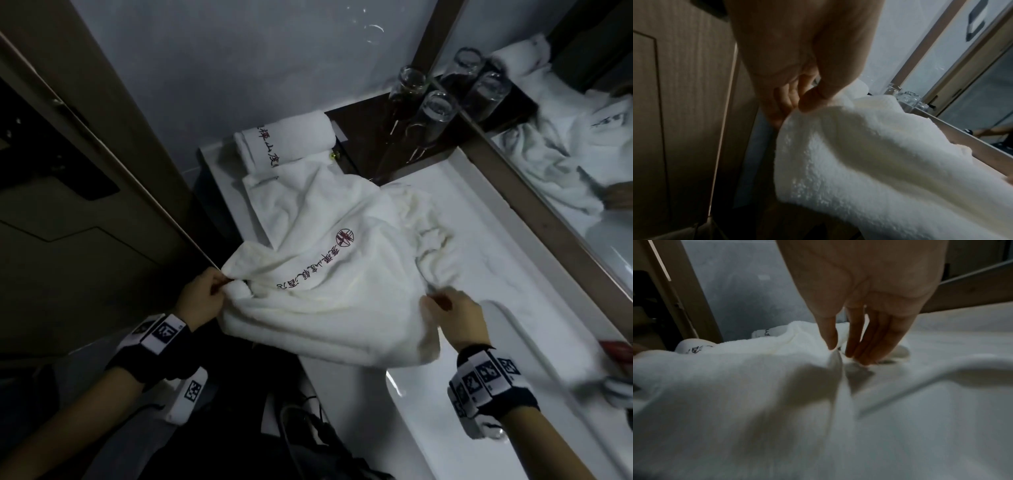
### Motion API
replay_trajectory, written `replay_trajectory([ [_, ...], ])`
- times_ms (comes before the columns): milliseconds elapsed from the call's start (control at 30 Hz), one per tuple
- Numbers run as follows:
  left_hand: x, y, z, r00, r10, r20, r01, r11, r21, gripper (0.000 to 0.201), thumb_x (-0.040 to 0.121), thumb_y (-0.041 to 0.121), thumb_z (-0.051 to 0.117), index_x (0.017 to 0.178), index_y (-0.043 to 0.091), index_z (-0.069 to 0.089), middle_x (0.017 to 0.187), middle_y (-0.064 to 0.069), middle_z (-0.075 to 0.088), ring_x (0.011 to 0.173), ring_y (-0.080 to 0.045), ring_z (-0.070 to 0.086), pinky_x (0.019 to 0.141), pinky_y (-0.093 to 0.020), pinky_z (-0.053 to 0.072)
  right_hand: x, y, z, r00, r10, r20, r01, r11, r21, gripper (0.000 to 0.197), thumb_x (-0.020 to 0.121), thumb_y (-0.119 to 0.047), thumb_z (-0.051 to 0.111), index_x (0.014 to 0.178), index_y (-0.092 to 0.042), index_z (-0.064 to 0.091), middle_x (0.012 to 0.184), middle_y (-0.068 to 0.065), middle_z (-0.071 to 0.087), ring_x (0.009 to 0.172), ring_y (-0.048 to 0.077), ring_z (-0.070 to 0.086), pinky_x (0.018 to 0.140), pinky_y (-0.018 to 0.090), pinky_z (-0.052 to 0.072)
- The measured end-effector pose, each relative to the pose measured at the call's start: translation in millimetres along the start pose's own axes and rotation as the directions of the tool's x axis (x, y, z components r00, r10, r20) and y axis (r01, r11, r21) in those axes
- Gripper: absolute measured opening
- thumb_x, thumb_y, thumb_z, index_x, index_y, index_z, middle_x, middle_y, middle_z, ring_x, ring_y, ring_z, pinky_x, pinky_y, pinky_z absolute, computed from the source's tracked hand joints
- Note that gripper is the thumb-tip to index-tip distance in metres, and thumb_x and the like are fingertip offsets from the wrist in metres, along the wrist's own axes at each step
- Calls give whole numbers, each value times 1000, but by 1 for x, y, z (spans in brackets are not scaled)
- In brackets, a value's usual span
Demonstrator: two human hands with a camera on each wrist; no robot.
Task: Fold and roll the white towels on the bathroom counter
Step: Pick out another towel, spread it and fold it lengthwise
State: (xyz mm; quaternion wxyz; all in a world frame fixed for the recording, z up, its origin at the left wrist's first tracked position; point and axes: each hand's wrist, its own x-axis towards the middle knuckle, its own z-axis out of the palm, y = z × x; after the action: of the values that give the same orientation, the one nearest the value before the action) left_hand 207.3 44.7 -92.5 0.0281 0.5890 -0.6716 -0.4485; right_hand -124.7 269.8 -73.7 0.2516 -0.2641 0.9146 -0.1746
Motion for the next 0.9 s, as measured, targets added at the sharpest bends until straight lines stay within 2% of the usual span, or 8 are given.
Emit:
replay_trajectory([
  [167, 14, 15, -4, 999, -10, 51, 19, 984, -175, 15, 88, 2, 47, 100, 10, 51, 99, -11, 60, 96, -24, 55, 81, -32, 41, 17, -68, 6, 936, -316, -157, 320, 947, 1, 27, 88, -13, 61, 111, 0, 59, 116, 20, 53, 103, 35, 54, 84, 32, 40],
  [333, 10, 41, 7, 986, 61, 153, 2, 925, -379, 30, 91, 10, 53, 120, 6, 48, 80, -15, 66, 76, -28, 61, 70, -30, 49, 14, -161, 48, 730, -635, 254, 619, 771, 149, 60, 72, -29, 78, 125, -12, 56, 133, 7, 51, 127, 23, 43, 106, 24, 27],
  [400, 5, 53, 10, 972, 185, 146, -119, 920, -373, 31, 91, 5, 52, 122, 6, 50, 97, -9, 65, 88, -17, 60, 73, -18, 48, 7, -185, 69, 608, -654, 451, 723, 691, 28, 87, 65, -37, 81, 139, -23, 39, 142, 1, 43, 133, 19, 36, 111, 33, 24],
  [433, 6, 58, 9, 957, 245, 152, -175, 912, -372, 29, 91, 2, 51, 119, 10, 52, 102, -6, 64, 92, -12, 59, 75, -15, 47, 5, -193, 77, 600, -609, 519, 726, 687, -35, 91, 68, -36, 79, 144, -26, 29, 141, 3, 45, 129, 21, 42, 107, 36, 31],
  [567, 16, 70, -1, 923, 325, 205, -231, 896, -379, 39, 85, -16, 45, 102, 18, 55, 96, -6, 63, 75, 0, 62, 72, -17, 47, 21, -198, 82, 720, -524, 455, 620, 780, -84, 55, 87, -11, 55, 139, -17, 36, 120, 20, 61, 111, 35, 58, 90, 40, 47],
  [667, 22, 56, -9, 947, 298, 119, -288, 953, -98, 31, 80, -6, 60, 107, 8, 55, 113, -15, 51, 98, -18, 56, 88, -27, 43, 41, -183, 56, 827, -547, 131, 519, 832, 195, 51, 84, 7, 52, 134, -4, 45, 125, 21, 59, 116, 25, 55, 91, 7, 38],
  [733, 19, 43, -7, 965, 245, 99, -247, 969, 12, 41, 74, 9, 73, 109, 5, 51, 115, -13, 41, 103, -23, 49, 94, -31, 40, 54, -174, 36, 866, -495, -69, 490, 816, 307, 48, 83, 12, 49, 130, -1, 49, 119, 11, 60, 107, 12, 50, 74, -10, 30],
  [900, 3, 27, 14, 975, 169, 143, -171, 985, 1, 40, 77, 23, 74, 104, 7, 50, 107, -8, 40, 96, -20, 46, 84, -25, 38, 72, -169, 5, 859, -469, -206, 510, 747, 425, 6, 92, -17, 54, 96, -18, 57, 77, -21, 54, 67, -15, 50, 61, -1, 36],
])
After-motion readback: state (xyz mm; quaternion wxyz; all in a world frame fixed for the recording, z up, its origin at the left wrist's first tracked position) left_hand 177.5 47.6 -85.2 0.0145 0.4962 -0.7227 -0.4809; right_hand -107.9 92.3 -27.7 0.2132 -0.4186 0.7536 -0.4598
